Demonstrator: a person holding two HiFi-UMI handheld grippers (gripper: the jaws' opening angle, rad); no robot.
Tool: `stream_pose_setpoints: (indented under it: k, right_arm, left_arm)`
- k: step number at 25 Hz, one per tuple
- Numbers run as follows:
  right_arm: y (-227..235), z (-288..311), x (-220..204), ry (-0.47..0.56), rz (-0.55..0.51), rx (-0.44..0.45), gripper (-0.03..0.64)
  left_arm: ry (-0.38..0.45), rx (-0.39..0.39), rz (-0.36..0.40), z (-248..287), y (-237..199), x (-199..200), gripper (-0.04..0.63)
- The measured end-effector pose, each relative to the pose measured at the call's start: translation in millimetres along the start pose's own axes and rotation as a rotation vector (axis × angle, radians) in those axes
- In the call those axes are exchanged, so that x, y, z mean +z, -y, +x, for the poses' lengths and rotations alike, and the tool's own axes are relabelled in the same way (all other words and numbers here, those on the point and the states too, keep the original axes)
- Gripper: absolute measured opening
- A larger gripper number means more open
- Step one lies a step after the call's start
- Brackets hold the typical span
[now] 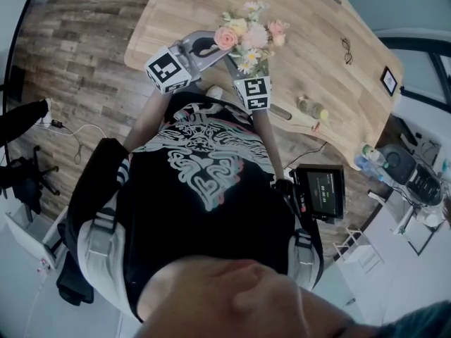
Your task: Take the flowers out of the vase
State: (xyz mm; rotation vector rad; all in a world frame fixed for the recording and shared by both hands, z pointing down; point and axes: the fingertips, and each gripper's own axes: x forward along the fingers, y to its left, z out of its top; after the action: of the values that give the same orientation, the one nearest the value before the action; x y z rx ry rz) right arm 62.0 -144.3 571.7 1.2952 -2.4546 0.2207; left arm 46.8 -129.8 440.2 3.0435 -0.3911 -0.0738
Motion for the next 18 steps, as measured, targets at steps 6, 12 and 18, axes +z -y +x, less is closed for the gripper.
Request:
stream_pose_setpoints:
  k: [6, 12, 18]
  right_arm:
    - [-1, 0, 2, 0.002, 0.008, 0.003, 0.276]
    - [2, 0, -1, -0.007, 0.008, -0.001, 0.276]
    - [5, -2, -6, -0.018, 0.012, -0.001, 0.276]
  left_arm:
    - [0.022, 0.002, -0.01, 0, -2, 7, 0.006]
    - [0.036, 0.009, -0.006, -1, -4, 15, 0.006]
    - [0.06, 0.015, -0.002, -1, -4, 25, 0.006]
